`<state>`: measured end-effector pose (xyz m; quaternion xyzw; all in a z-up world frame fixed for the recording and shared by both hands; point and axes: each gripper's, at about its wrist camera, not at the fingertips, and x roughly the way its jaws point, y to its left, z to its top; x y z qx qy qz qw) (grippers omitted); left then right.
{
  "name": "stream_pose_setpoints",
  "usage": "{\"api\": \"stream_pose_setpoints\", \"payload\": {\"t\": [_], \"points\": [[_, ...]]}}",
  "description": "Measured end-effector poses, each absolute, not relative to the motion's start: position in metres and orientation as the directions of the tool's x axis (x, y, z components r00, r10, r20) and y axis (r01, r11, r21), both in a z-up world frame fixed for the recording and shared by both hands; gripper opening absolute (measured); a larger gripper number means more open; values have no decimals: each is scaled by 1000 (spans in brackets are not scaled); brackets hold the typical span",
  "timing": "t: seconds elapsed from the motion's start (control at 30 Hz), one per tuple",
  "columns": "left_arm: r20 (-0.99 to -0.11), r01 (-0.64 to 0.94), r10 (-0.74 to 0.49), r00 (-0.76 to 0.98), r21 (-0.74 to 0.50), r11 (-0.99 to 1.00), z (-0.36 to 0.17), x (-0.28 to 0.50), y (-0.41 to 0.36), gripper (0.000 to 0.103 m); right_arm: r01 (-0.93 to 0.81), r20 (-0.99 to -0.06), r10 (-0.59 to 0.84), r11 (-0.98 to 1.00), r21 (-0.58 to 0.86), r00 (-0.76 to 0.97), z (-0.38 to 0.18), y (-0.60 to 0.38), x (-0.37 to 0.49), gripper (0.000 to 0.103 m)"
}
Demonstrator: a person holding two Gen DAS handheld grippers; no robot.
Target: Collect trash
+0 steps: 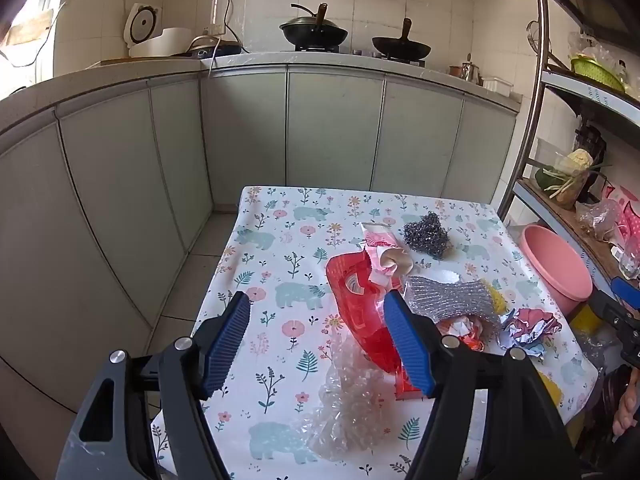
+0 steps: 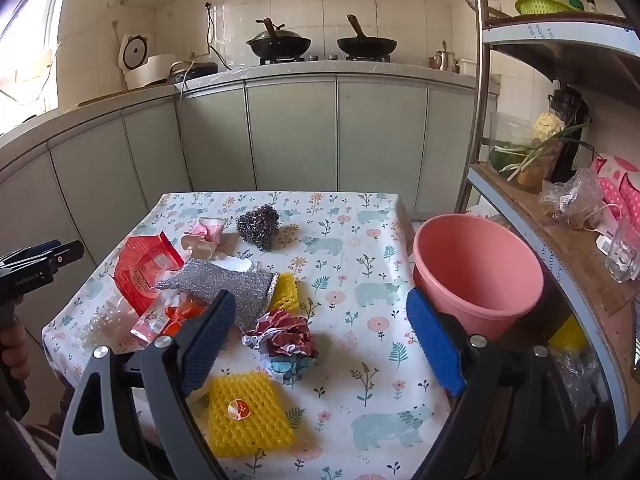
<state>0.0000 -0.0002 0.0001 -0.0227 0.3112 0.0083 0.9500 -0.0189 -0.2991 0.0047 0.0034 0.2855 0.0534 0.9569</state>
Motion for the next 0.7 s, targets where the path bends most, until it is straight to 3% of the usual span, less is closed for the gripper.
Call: {"api": "stream_pose_setpoints", "payload": {"t": [0.7], "points": [[-584, -25, -6, 812, -45, 999, 7, -6, 2, 69, -95, -527, 95, 995, 27, 844, 8, -298, -23, 88]]}}
